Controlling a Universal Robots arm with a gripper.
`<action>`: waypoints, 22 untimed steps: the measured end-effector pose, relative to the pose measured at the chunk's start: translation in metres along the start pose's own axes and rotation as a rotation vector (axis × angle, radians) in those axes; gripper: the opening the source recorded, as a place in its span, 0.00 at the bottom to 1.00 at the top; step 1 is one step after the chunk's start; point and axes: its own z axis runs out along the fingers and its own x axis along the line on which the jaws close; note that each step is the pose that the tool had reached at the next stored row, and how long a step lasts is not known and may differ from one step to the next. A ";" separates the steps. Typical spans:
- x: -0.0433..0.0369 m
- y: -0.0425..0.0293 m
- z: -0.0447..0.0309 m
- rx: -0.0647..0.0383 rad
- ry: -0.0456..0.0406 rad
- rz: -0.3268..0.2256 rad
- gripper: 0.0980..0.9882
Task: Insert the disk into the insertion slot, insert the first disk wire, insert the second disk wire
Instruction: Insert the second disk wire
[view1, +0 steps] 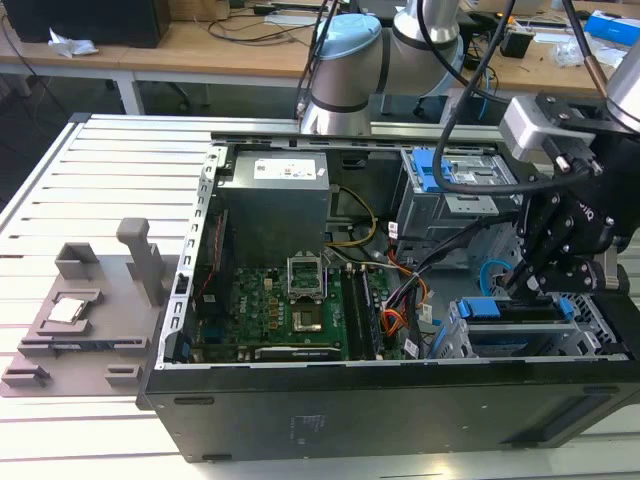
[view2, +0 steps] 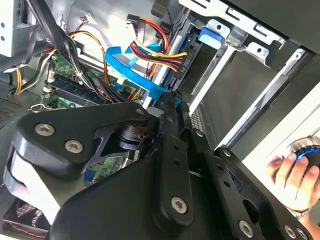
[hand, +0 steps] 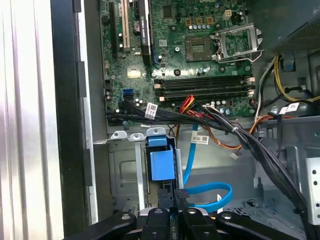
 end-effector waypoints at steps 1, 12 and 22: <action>0.0010 -0.0005 0.0016 0.000 -0.0012 0.000 0.07; 0.0010 -0.0030 0.0100 -0.003 -0.0305 -0.002 0.07; 0.0014 -0.0056 0.0118 -0.003 -0.0322 -0.002 0.07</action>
